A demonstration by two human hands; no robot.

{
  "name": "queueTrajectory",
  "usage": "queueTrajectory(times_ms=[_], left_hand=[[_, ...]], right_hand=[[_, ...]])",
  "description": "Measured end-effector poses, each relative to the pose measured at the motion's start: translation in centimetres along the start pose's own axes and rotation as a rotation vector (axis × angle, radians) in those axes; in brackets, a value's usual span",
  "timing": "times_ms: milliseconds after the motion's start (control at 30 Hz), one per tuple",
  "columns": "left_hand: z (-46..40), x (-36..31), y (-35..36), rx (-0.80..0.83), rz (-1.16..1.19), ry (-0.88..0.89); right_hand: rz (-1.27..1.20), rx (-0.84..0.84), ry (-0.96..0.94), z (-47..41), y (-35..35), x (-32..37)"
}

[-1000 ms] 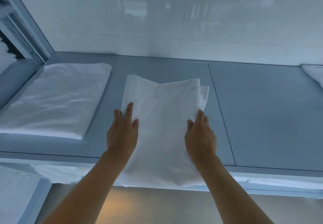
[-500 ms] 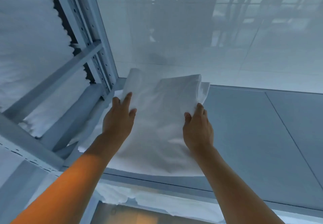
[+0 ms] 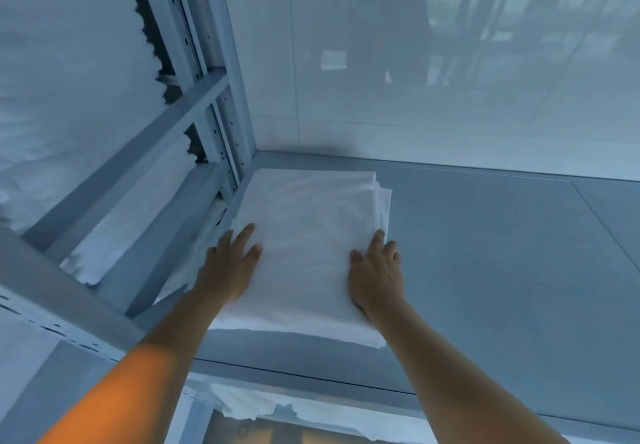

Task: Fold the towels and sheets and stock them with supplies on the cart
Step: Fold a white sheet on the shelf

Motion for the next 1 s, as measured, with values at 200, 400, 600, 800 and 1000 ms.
queueTrajectory(times_ms=[200, 400, 600, 800, 1000], left_hand=[[0.0, -0.1, -0.3, -0.032, 0.018, 0.004], [1.5, -2.5, -1.5, -0.094, -0.131, -0.004], [3.3, -10.3, 0.3, -0.114, -0.247, 0.188], [5.4, -17.7, 2.5, -0.125, -0.257, 0.297], [7.9, -28.4, 6.6, -0.113, -0.271, 0.401]], right_hand=[[-0.017, -0.046, 0.030, -0.4, -0.2, -0.6], [-0.056, -0.037, -0.007, -0.1, -0.5, -1.6], [-0.055, -0.046, -0.112, 0.9, -1.7, -2.5], [-0.002, -0.116, -0.154, 2.7, -5.6, -6.9], [-0.027, -0.197, -0.078, 5.9, -12.0, -17.7]])
Point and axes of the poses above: each hand's wrist, its own z-axis away from the middle knuckle, its own y-axis out of the palm, x = y × z, the point moved 10 cm from there along -z, towards the middle knuckle, and after that the axes turned 14 degrees about x, right-handed, at the moved point
